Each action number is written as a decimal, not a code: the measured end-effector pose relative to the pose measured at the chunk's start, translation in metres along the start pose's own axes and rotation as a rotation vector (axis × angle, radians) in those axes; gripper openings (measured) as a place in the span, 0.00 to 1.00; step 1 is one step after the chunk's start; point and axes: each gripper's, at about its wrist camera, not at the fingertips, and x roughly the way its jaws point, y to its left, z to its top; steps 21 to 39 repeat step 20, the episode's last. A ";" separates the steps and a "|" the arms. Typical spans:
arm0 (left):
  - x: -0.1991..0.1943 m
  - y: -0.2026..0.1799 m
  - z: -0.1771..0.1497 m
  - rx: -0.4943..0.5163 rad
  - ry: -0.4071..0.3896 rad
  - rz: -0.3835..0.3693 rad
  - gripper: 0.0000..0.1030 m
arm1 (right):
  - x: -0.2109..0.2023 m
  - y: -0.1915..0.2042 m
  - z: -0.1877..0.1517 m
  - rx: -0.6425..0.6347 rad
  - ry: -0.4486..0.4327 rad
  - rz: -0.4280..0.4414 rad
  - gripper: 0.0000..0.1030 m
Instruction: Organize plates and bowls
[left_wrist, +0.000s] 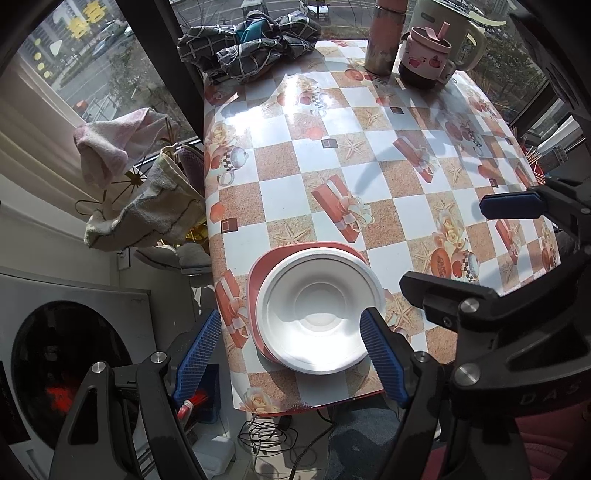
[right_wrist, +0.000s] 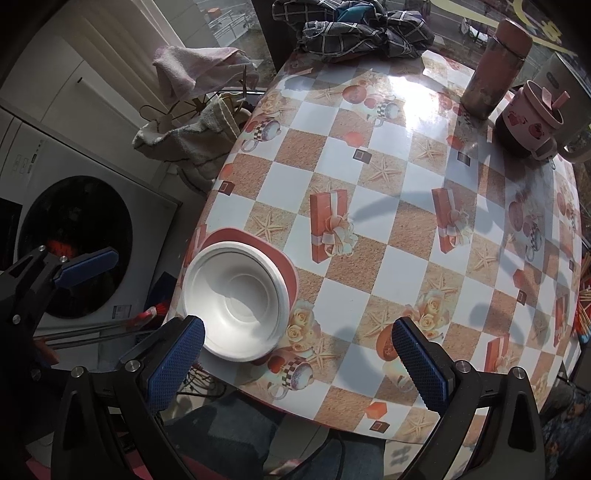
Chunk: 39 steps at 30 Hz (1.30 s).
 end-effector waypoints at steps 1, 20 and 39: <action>0.000 0.000 0.000 -0.001 0.003 0.000 0.79 | 0.000 0.000 0.000 0.001 0.001 0.002 0.99; -0.001 0.001 -0.001 0.005 0.007 -0.002 0.79 | 0.006 -0.003 0.001 0.034 0.013 0.043 0.99; -0.001 0.001 -0.001 0.005 0.007 -0.002 0.79 | 0.006 -0.003 0.001 0.034 0.013 0.043 0.99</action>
